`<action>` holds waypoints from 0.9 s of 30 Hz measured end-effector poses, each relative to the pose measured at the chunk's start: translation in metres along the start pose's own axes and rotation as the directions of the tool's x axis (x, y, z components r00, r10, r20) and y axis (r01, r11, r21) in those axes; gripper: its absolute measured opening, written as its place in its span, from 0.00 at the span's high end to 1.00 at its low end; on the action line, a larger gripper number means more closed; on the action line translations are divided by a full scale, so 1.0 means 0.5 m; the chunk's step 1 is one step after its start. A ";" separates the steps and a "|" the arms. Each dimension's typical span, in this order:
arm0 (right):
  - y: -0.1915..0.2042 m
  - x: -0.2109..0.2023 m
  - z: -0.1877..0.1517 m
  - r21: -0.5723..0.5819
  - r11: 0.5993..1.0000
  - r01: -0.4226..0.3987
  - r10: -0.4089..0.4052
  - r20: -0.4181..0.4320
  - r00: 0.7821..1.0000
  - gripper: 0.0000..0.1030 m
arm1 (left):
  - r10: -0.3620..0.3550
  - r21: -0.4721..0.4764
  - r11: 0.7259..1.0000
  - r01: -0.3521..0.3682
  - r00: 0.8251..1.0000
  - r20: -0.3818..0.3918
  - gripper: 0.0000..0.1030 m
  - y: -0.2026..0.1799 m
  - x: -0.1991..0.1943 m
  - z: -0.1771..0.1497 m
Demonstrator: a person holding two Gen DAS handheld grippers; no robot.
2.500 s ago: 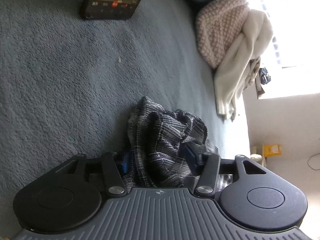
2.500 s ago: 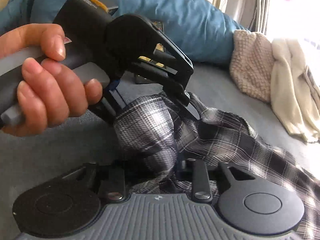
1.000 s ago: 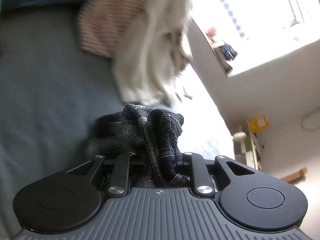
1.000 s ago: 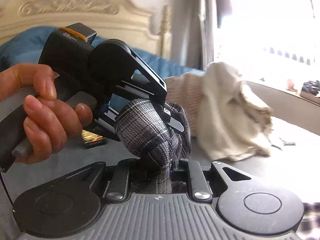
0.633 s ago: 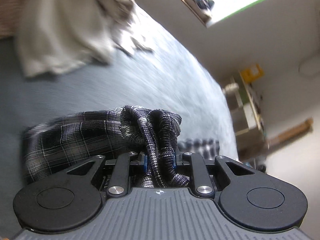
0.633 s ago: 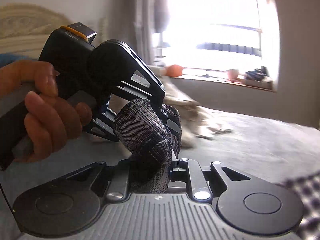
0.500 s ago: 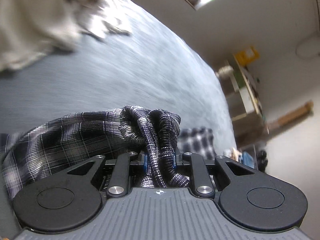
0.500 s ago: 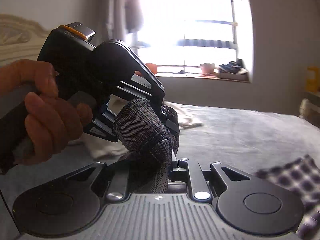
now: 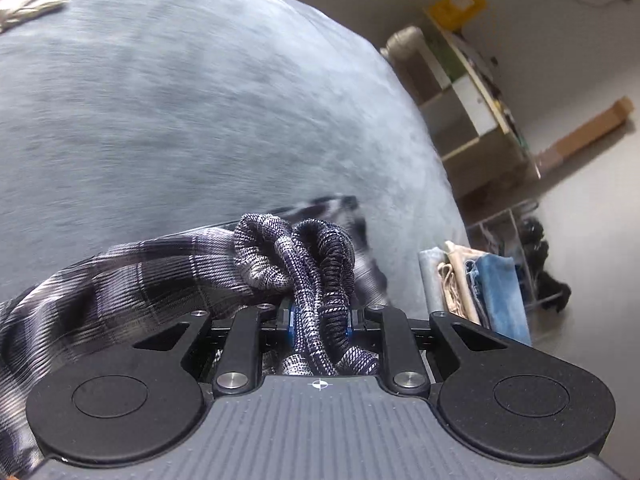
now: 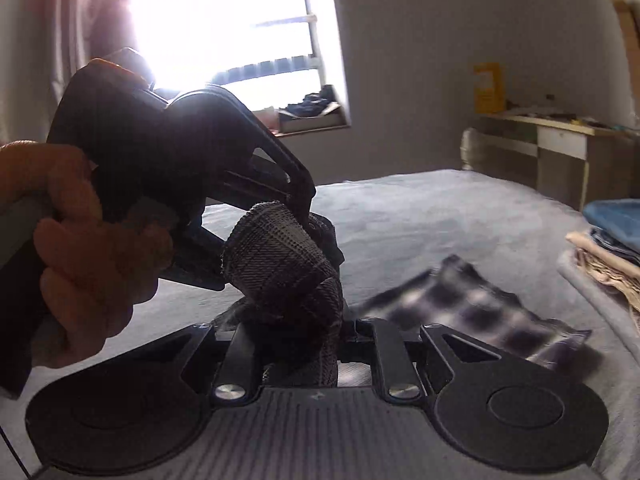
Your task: Fold clothes
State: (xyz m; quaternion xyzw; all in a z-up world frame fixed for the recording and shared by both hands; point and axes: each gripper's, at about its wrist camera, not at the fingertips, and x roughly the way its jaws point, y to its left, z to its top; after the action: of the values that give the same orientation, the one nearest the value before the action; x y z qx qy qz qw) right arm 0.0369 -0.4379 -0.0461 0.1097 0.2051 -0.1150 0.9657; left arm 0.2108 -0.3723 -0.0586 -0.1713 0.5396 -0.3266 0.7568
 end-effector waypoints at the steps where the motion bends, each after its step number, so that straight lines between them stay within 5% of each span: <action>1: -0.021 0.006 0.001 0.014 1.000 0.011 -0.011 -0.001 1.000 0.84 | 0.002 0.004 1.000 -0.002 1.000 -0.006 0.82 -0.015 0.021 0.005; 3: -0.055 0.019 0.004 0.046 0.998 0.038 -0.038 0.005 0.999 0.84 | -0.013 0.006 1.000 0.013 1.000 -0.010 0.81 -0.042 0.062 0.016; 7: -0.144 0.061 0.001 0.154 0.983 0.098 -0.101 0.012 0.995 0.85 | -0.054 0.042 0.998 0.057 0.996 -0.074 0.63 -0.063 0.141 0.018; 10: -0.258 0.108 -0.051 0.387 0.917 0.097 -0.071 -0.080 0.994 0.85 | -0.115 -0.021 0.993 0.114 0.990 -0.083 0.63 -0.006 0.129 -0.003; 16: -0.387 0.112 -0.130 0.699 0.714 -0.042 0.097 -0.040 0.994 0.84 | -0.100 0.095 0.990 0.106 0.993 -0.068 0.61 0.113 -0.048 -0.001; 18: -0.400 0.116 -0.129 0.728 0.683 -0.059 0.133 -0.044 0.990 0.82 | -0.075 0.135 0.988 0.081 0.996 -0.051 0.60 0.156 -0.129 -0.007; 21: -0.416 0.118 -0.130 0.804 0.588 -0.090 0.181 -0.023 0.983 0.65 | -0.048 0.149 0.988 0.048 0.999 -0.004 0.58 0.218 -0.248 -0.032; 24: -0.425 0.127 -0.106 0.803 0.585 -0.111 0.173 0.010 0.985 0.61 | -0.030 0.099 0.995 0.024 0.998 0.063 0.57 0.292 -0.347 -0.078; 26: -0.431 0.133 -0.090 0.800 0.587 -0.124 0.166 0.031 0.986 0.81 | -0.015 0.052 0.999 0.010 0.995 0.098 0.57 0.343 -0.396 -0.113; 27: -0.434 0.136 -0.081 0.799 0.587 -0.131 0.162 0.042 0.986 0.83 | -0.001 0.032 0.999 -0.003 0.993 0.115 0.57 0.364 -0.415 -0.132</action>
State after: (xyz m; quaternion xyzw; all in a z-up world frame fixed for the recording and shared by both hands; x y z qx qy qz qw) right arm 0.0246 -0.6453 -0.1467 0.5480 0.1393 -0.1127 0.8171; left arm 0.1635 -0.0928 -0.0474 -0.1770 0.4900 -0.3245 0.7895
